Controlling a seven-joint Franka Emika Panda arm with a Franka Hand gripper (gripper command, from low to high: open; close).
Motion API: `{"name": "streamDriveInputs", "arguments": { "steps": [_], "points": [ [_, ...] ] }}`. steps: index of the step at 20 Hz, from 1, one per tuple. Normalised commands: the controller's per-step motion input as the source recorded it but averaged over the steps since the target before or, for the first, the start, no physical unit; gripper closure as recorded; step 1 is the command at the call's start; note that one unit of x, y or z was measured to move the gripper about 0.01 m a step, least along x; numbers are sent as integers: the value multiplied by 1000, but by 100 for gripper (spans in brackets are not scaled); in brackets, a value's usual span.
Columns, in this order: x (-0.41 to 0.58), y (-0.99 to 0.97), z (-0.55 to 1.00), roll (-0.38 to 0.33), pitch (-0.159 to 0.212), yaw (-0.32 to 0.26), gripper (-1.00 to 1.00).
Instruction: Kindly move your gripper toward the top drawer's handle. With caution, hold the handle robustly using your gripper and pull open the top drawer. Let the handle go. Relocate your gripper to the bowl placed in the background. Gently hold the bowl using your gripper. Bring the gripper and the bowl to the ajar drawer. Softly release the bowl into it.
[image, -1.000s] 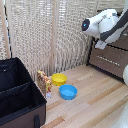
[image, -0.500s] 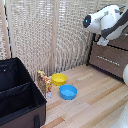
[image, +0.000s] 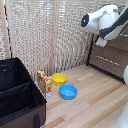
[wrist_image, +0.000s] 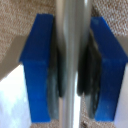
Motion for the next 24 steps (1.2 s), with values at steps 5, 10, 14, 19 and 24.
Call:
{"name": "streamDriveInputs", "arguments": {
  "steps": [5,10,14,19,24],
  "points": [
    [0,986,0,23,8,0,100],
    [7,674,15,-1,0,9,-100],
    [28,71,0,-32,10,76,-100],
    [0,252,-37,14,11,50,-100],
    [-52,560,9,-3,0,72,-100]
  ]
}}
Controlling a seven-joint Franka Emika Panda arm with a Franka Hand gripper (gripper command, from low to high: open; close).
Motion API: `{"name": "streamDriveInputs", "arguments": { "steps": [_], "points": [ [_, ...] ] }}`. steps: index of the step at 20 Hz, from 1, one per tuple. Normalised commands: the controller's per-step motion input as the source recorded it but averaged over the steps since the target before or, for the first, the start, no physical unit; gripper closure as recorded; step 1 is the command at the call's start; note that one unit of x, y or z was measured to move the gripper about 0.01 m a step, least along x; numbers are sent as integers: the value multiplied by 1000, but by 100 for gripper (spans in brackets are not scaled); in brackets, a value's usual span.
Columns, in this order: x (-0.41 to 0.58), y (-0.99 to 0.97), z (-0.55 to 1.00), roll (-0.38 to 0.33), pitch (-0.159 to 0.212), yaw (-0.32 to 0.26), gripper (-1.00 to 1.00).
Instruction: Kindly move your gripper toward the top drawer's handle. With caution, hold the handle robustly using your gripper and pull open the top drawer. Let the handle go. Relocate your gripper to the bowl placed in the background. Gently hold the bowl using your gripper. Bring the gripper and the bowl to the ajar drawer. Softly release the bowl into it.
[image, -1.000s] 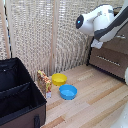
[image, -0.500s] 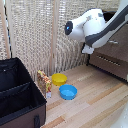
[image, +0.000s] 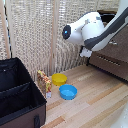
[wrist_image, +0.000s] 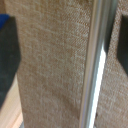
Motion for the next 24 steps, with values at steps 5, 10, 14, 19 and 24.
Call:
{"name": "streamDriveInputs", "arguments": {
  "steps": [5,10,14,19,24],
  "points": [
    [-20,696,101,0,4,-44,-100],
    [106,279,194,147,6,-229,-100],
    [100,139,172,249,0,-257,-100],
    [98,155,72,309,15,-251,-100],
    [89,158,12,342,49,-246,-100]
  ]
}}
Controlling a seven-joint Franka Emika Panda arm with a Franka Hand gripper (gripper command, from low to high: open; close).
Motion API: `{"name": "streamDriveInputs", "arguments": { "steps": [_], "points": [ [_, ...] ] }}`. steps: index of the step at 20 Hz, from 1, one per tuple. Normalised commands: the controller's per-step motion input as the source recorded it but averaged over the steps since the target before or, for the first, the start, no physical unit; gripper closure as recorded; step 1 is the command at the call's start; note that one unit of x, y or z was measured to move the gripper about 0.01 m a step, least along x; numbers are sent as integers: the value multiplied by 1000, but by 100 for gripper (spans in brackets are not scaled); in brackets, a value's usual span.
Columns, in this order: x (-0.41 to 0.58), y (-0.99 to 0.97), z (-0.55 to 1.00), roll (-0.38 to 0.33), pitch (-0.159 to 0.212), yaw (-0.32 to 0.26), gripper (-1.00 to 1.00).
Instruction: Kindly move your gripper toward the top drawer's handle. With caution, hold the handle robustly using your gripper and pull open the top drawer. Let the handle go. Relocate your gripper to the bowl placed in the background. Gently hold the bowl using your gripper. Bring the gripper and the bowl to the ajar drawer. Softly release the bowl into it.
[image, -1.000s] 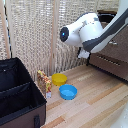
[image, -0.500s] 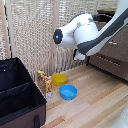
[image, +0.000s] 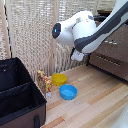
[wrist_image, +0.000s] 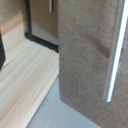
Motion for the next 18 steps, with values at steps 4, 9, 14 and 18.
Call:
{"name": "streamDriveInputs", "arguments": {
  "steps": [4,9,14,18],
  "points": [
    [94,156,0,355,68,-242,-100],
    [108,157,0,354,66,-241,-100],
    [144,156,0,348,58,-238,-100],
    [191,157,0,340,47,-232,-100]
  ]
}}
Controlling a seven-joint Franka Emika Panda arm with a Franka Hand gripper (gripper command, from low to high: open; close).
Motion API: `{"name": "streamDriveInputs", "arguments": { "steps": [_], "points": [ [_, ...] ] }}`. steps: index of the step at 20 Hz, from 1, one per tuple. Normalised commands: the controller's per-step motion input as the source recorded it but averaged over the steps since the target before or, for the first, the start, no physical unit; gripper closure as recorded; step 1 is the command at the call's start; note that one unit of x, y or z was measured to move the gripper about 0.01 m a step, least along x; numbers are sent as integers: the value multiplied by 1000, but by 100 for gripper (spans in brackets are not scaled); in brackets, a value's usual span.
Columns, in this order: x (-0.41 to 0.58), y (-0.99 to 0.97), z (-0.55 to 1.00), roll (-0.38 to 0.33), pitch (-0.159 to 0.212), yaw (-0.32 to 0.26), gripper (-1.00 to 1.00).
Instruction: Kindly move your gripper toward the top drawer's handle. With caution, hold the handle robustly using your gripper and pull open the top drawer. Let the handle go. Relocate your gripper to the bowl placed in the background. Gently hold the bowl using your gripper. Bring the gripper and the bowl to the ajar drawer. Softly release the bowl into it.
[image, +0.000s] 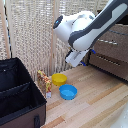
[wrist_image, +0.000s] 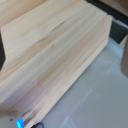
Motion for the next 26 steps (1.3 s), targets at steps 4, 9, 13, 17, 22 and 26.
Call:
{"name": "streamDriveInputs", "arguments": {
  "steps": [4,9,13,17,22,26],
  "points": [
    [334,129,0,309,18,-203,-100],
    [447,108,0,270,1,-175,-100],
    [475,104,0,245,0,-169,-100],
    [442,96,39,169,-3,-184,-100],
    [438,47,42,26,-41,-205,-100],
    [339,46,55,0,-93,-224,-100]
  ]
}}
